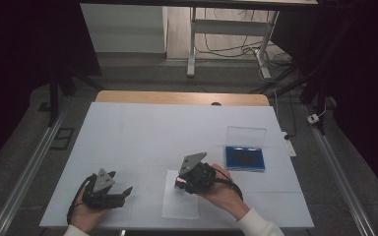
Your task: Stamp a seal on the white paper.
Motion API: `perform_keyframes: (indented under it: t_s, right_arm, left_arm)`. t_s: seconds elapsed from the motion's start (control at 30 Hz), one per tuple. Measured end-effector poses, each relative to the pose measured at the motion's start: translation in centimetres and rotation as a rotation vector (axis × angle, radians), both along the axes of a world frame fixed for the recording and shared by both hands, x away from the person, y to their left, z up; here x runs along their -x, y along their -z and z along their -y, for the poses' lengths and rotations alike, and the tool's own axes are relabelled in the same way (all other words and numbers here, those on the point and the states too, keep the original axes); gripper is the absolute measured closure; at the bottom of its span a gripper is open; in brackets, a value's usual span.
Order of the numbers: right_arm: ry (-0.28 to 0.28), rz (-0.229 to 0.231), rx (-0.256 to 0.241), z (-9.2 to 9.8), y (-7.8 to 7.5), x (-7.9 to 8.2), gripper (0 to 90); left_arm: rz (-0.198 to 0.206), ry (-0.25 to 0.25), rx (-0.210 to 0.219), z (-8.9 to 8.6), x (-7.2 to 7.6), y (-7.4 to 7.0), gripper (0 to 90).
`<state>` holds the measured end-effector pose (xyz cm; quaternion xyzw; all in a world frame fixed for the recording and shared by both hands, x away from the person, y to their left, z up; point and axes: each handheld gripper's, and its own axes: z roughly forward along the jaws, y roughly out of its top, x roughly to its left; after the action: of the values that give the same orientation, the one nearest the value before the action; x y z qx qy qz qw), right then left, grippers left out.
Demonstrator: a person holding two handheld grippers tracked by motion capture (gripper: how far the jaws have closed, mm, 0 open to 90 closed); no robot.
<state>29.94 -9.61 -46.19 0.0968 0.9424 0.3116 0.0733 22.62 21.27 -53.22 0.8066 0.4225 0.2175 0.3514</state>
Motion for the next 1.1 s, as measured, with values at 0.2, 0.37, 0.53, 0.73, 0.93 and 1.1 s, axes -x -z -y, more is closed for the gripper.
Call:
perform_keyframes:
  t_s: [0.2,0.37,0.53,0.73,0.93,1.1]
  right_arm:
    - [0.003,0.004,-0.028,0.5,-0.6,-0.1,70.0]
    - [0.017,0.0,-0.048,0.9,-1.0,-0.2,70.0]
    - [0.034,-0.001,-0.071,1.5,-1.4,-0.5,70.0]
    - [0.058,-0.012,-0.115,2.3,-2.1,-1.1,70.0]
    - [0.075,-0.013,-0.143,3.1,-2.5,-1.8,70.0]
    - [0.107,-0.009,-0.16,4.0,-2.9,-2.1,70.0]
  left_arm:
    - [-0.001,-0.001,-0.001,0.0,0.0,0.0,19.2]
    - [-0.001,0.0,0.0,0.0,0.0,0.0,19.2]
    - [0.0,-0.002,0.002,0.0,0.0,0.0,19.2]
    - [-0.002,-0.004,0.017,-0.1,0.0,0.1,19.0]
    - [-0.006,-0.007,0.025,-0.3,0.1,0.1,19.0]
    - [-0.001,-0.007,0.02,-0.2,0.1,0.0,19.0]
